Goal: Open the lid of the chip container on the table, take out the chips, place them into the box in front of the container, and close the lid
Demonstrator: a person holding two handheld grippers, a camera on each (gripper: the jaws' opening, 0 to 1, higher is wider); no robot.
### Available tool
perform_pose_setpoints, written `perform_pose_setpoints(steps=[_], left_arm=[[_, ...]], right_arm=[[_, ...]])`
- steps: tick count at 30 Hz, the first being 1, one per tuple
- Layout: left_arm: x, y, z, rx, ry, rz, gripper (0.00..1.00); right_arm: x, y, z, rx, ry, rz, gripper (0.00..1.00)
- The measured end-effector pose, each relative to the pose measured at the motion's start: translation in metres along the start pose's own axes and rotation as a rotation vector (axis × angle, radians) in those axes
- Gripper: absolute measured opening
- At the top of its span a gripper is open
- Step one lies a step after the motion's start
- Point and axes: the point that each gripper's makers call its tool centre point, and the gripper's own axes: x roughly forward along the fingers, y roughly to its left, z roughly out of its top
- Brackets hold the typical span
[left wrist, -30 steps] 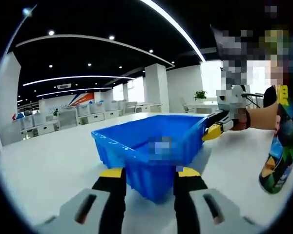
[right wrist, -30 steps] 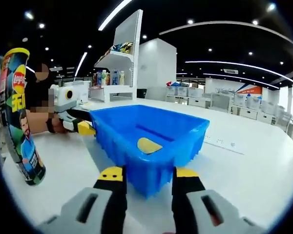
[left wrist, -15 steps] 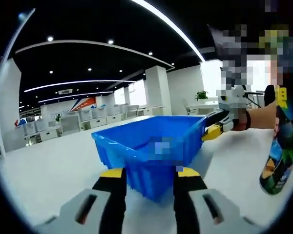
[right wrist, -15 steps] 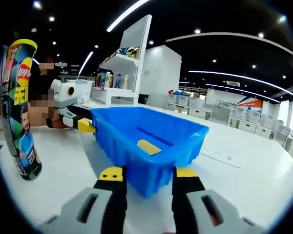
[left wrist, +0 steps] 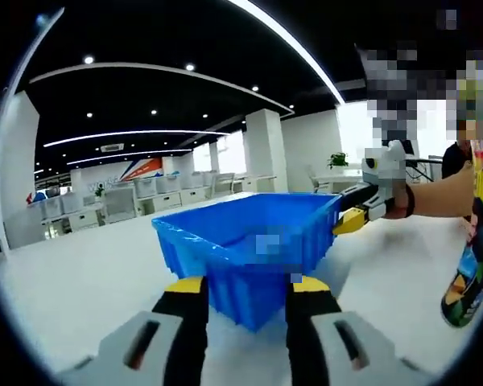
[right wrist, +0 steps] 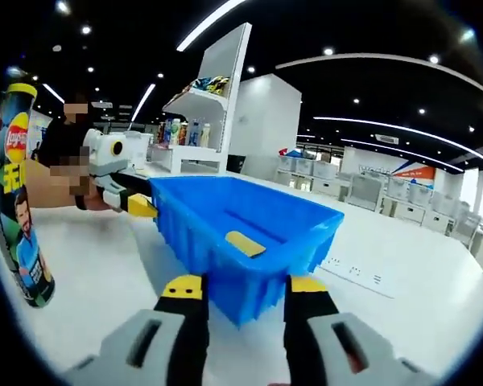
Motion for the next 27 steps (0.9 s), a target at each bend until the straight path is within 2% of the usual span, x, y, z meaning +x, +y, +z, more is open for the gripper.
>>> perform_pose_setpoints(steps=[6,10,11,20,25,27], left_arm=[[0.011,0.005,-0.01,0.006,0.034,0.002,0.38],[0.016,0.003,-0.026,-0.003,0.079,0.007,0.38],[0.016,0.003,-0.025,-0.029,0.06,0.01,0.38],[0.016,0.003,-0.025,-0.021,0.058,0.005,0.39],[0.015,0.002,-0.025,-0.021,0.068,0.0,0.4],[0.014,0.0,-0.023,-0.025,0.063,-0.017,0.43]], right_arm=[[0.01,-0.007,-0.013,0.006,0.035,0.0,0.35],[0.012,-0.008,-0.021,-0.001,0.044,-0.003,0.35],[0.012,-0.009,-0.021,0.008,0.047,-0.004,0.35],[0.011,-0.005,-0.024,0.057,0.047,-0.002,0.37],[0.011,-0.003,-0.03,0.026,0.07,-0.005,0.38],[0.01,-0.002,-0.033,0.005,0.091,-0.015,0.4]])
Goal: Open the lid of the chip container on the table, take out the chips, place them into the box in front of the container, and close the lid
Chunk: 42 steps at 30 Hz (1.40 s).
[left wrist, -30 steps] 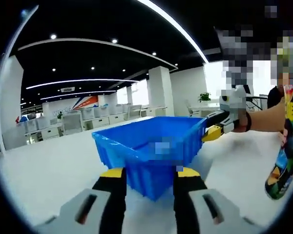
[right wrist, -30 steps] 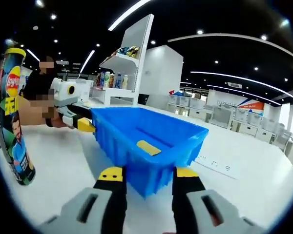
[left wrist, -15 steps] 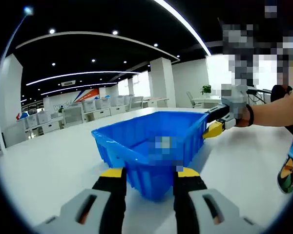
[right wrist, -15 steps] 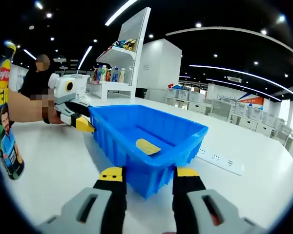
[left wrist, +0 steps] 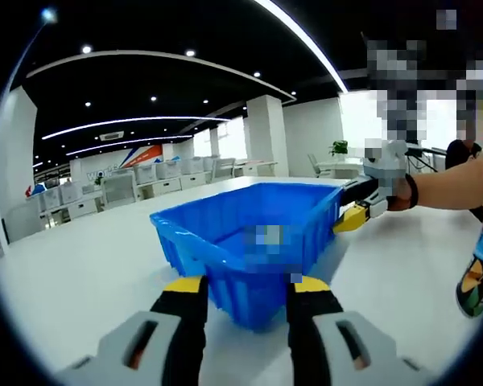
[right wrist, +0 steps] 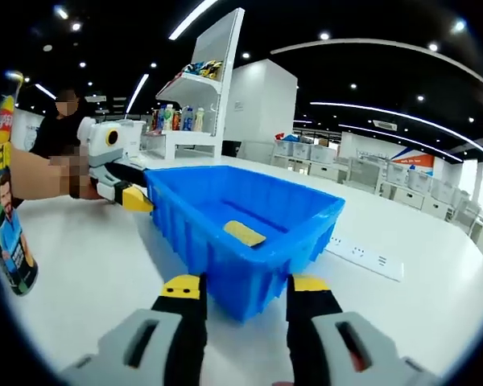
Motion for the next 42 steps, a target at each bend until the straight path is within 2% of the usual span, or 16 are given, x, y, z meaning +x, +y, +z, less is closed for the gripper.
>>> perform_pose_setpoints(steps=[2,5,8,10,15,19,23,24,26,29,31,33,35,38,42], left_arm=[[-0.001,-0.002,0.003,-0.036,-0.013,-0.017,0.52],[-0.006,0.006,-0.006,-0.012,0.04,0.014,0.54],[-0.012,0.01,-0.01,-0.039,0.053,0.023,0.58],[-0.018,0.007,-0.009,-0.044,0.058,0.017,0.59],[-0.03,0.002,-0.007,-0.028,0.086,0.009,0.63],[-0.044,0.001,-0.011,-0.024,0.123,0.015,0.68],[-0.062,0.0,-0.013,-0.019,0.166,0.028,0.68],[-0.068,-0.002,-0.014,-0.03,0.176,0.031,0.68],[-0.077,-0.01,-0.011,-0.036,0.157,0.003,0.68],[-0.097,-0.018,-0.016,-0.026,0.183,-0.008,0.71],[-0.107,-0.023,-0.019,-0.022,0.208,-0.01,0.78],[-0.122,-0.036,-0.022,-0.028,0.237,-0.037,0.85],[-0.132,-0.045,-0.022,-0.014,0.25,-0.045,0.85],[-0.15,-0.056,-0.021,0.02,0.277,-0.037,0.85],[-0.177,-0.073,-0.017,0.024,0.3,-0.02,0.85]], right_arm=[[-0.002,0.001,0.0,0.0,0.005,0.001,0.48],[-0.006,0.001,-0.004,0.021,0.03,0.004,0.53],[-0.012,-0.002,-0.012,0.024,0.064,0.002,0.59],[-0.017,-0.001,-0.011,0.025,0.066,0.001,0.63],[-0.028,0.002,-0.004,0.03,0.066,-0.025,0.64],[-0.038,0.008,-0.008,0.047,0.11,-0.024,0.64],[-0.052,0.009,-0.013,0.051,0.147,-0.051,0.63],[-0.054,0.01,-0.013,0.052,0.147,-0.052,0.63],[-0.062,0.012,-0.012,0.043,0.148,-0.059,0.62],[-0.075,0.016,-0.01,0.028,0.143,-0.065,0.62],[-0.084,0.019,-0.009,0.029,0.143,-0.071,0.63],[-0.094,0.025,-0.011,0.028,0.152,-0.072,0.63],[-0.106,0.029,-0.013,0.023,0.171,-0.08,0.63],[-0.122,0.037,-0.01,0.055,0.159,-0.078,0.63],[-0.15,0.056,-0.01,0.078,0.17,-0.07,0.63]])
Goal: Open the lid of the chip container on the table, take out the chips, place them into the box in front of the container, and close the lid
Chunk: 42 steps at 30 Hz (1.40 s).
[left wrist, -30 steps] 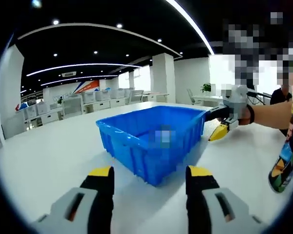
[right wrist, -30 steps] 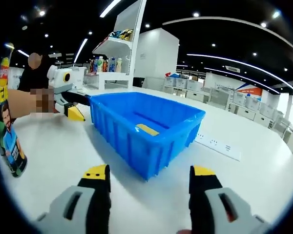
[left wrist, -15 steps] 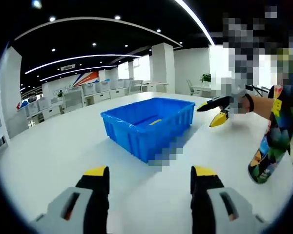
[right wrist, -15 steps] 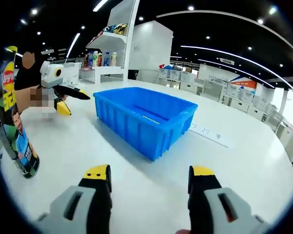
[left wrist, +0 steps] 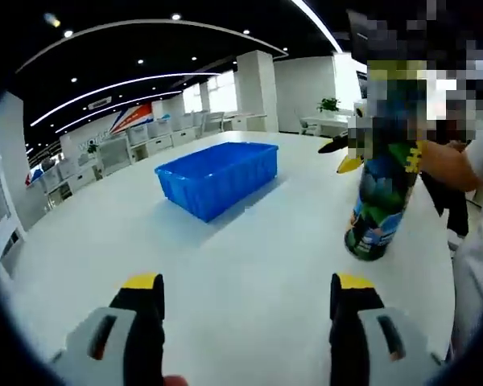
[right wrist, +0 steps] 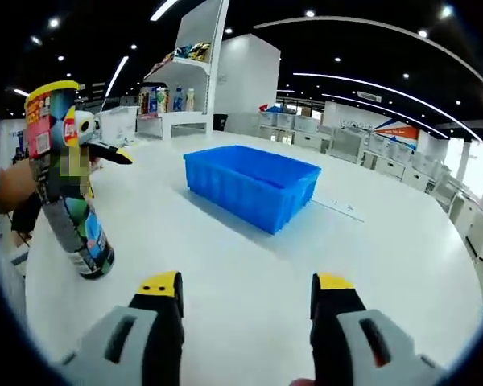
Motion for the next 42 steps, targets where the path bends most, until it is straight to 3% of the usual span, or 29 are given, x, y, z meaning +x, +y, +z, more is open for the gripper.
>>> perform_pose_setpoints(steps=[5,10,13,15,19,23,30,42], left_arm=[[-0.032,-0.009,-0.023,0.02,0.111,0.064,0.84],[-0.06,-0.034,-0.024,-0.029,0.09,0.025,0.85],[-0.071,-0.046,-0.024,-0.047,0.093,0.035,0.82],[-0.076,-0.064,-0.022,-0.048,0.106,0.049,0.82],[-0.086,-0.074,-0.021,-0.044,0.082,0.044,0.83],[-0.098,-0.08,-0.021,-0.03,0.078,0.078,0.83],[-0.105,-0.089,-0.022,-0.056,0.078,0.085,0.84],[-0.105,-0.093,-0.014,-0.08,0.047,0.076,0.84]], right_arm=[[-0.032,0.017,-0.011,-0.018,0.024,-0.004,0.64],[-0.065,0.03,-0.022,-0.013,0.054,-0.016,0.64],[-0.083,0.036,-0.027,-0.023,0.074,-0.031,0.63],[-0.092,0.041,-0.029,-0.023,0.079,-0.036,0.64],[-0.108,0.051,-0.03,-0.021,0.074,-0.027,0.66],[-0.122,0.056,-0.033,0.004,0.063,-0.035,0.66],[-0.135,0.065,-0.037,0.02,0.076,-0.057,0.66],[-0.133,0.078,-0.039,0.018,0.089,-0.054,0.66]])
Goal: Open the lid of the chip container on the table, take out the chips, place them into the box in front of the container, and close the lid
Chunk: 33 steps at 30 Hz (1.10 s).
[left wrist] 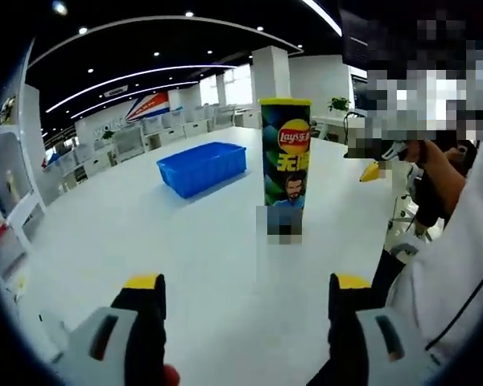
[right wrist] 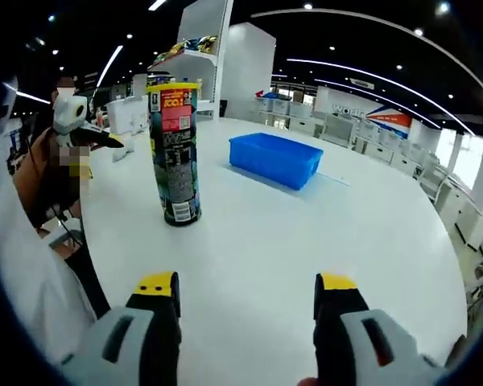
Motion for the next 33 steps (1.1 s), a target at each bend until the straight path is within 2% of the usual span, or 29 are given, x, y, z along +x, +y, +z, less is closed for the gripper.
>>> perform_pose_setpoints(steps=[5,13,18,33], left_arm=[[0.006,0.0,-0.005,-0.027,0.017,0.002,0.84],[0.008,-0.003,-0.004,-0.025,0.006,0.0,0.83],[0.014,-0.005,-0.012,-0.024,0.039,0.005,0.82],[0.012,-0.01,0.001,-0.01,0.012,0.013,0.83]], right_arm=[[-0.001,0.0,0.0,0.007,-0.007,-0.006,0.66],[-0.002,-0.002,-0.004,0.006,0.002,-0.015,0.65],[-0.002,-0.001,-0.006,0.006,0.007,-0.011,0.65],[-0.003,-0.004,-0.009,0.018,0.006,-0.013,0.63]])
